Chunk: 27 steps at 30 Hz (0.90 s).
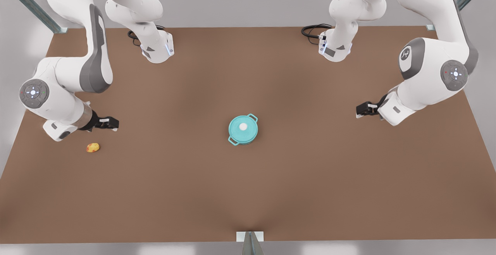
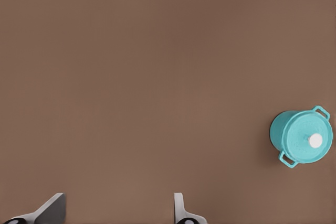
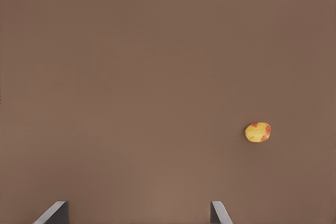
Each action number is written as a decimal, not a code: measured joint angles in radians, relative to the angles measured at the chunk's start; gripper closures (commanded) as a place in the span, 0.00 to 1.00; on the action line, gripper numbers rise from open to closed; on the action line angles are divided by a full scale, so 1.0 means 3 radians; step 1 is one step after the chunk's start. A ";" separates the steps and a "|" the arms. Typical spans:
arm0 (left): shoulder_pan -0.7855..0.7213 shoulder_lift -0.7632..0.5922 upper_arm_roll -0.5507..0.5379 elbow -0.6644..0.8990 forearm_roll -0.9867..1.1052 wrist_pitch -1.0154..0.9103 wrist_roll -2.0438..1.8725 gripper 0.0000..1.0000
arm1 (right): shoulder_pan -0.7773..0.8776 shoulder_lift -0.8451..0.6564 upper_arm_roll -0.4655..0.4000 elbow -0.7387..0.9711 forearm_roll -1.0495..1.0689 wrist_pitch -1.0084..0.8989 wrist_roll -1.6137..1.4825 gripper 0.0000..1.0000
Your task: Open the pot lid and put the potato into the pot
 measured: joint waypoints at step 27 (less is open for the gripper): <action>-0.2018 0.1846 -0.0407 0.0354 0.0816 0.1992 -0.2480 0.00 | -0.0881 0.0641 -0.0148 -0.0758 -0.0628 0.1694 0.1403 0.00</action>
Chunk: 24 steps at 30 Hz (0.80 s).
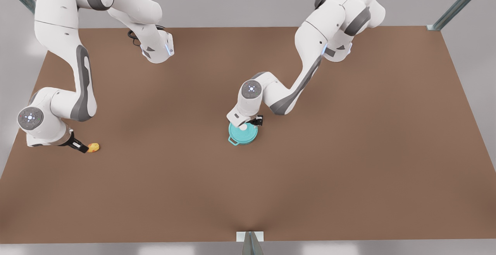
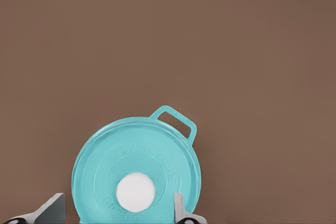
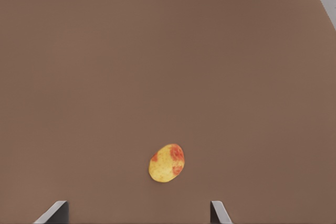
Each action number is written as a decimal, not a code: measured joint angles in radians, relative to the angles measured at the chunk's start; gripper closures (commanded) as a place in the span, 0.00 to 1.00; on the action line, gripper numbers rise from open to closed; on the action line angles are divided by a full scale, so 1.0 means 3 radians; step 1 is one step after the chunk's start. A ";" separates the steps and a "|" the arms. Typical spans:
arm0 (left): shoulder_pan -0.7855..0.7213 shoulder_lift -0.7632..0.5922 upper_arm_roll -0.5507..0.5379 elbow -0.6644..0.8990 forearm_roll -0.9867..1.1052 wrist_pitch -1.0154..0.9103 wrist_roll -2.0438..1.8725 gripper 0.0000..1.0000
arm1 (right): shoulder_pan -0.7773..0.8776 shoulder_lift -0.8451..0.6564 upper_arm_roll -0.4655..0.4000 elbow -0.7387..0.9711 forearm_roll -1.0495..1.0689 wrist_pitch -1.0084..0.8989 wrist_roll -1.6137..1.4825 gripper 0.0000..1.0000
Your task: Open the pot lid and put the potato into the pot
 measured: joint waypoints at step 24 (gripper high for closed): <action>-0.0095 0.0209 0.0005 -0.0182 0.0408 0.0484 -0.1093 0.61 | -0.0194 0.0417 -0.0020 -0.0579 -0.0143 0.1173 0.1078 0.00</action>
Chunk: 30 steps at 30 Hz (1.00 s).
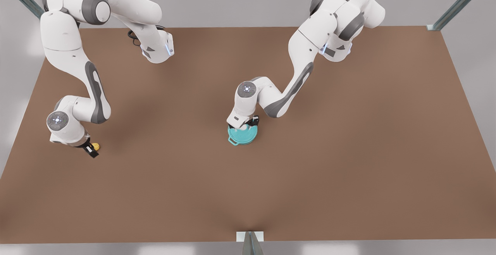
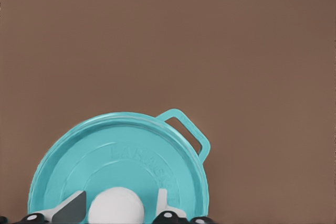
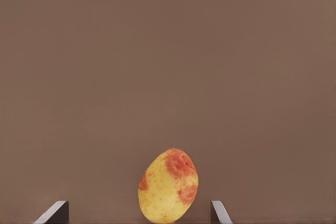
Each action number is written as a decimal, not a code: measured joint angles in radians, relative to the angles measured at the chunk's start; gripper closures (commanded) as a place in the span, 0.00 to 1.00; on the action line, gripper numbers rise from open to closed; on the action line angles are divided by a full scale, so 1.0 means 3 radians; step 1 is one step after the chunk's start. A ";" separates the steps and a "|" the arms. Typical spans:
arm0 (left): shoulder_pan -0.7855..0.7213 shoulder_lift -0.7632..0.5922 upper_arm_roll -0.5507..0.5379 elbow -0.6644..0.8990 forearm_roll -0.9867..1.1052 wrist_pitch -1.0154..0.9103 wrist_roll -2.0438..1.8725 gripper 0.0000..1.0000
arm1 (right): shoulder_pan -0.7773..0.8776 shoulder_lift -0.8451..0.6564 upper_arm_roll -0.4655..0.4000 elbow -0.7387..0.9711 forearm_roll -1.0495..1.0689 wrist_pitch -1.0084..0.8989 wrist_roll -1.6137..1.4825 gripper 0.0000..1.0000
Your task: Open the pot lid and put the potato into the pot
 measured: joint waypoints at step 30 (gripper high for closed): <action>0.2177 -0.1897 0.0392 -0.0106 -0.0987 -0.1908 0.2058 0.00 | -0.0151 0.0314 -0.0015 0.0035 -0.0072 0.0433 0.0259 0.00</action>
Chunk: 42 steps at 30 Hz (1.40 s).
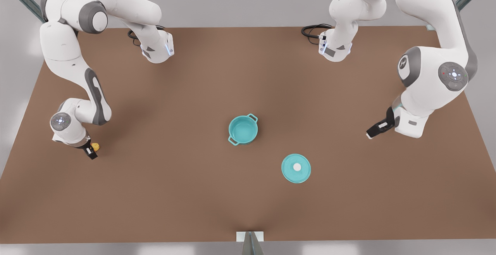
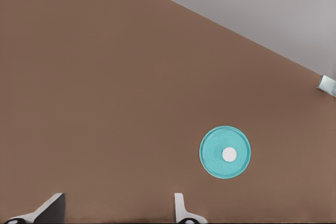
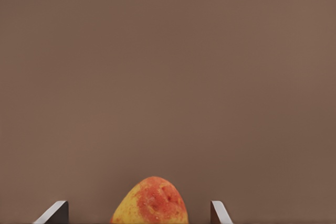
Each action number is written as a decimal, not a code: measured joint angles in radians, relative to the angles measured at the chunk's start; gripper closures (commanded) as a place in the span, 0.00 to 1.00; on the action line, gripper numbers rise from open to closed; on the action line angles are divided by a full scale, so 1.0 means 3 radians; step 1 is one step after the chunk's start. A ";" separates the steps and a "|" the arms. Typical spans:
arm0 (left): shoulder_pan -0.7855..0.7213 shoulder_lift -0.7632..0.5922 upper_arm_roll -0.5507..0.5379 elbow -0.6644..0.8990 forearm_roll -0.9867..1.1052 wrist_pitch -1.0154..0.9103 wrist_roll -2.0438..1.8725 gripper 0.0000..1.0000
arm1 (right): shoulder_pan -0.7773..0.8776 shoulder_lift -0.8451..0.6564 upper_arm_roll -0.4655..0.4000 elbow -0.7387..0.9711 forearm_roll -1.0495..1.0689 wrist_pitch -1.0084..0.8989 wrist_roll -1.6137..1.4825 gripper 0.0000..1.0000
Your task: Open the pot lid and put the potato into the pot
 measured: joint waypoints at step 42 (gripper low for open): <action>0.0102 0.0145 0.0012 0.0093 -0.0318 -0.0574 0.1321 0.00 | -0.0009 -0.0038 -0.0035 -0.0036 -0.0003 0.0059 -0.0013 0.51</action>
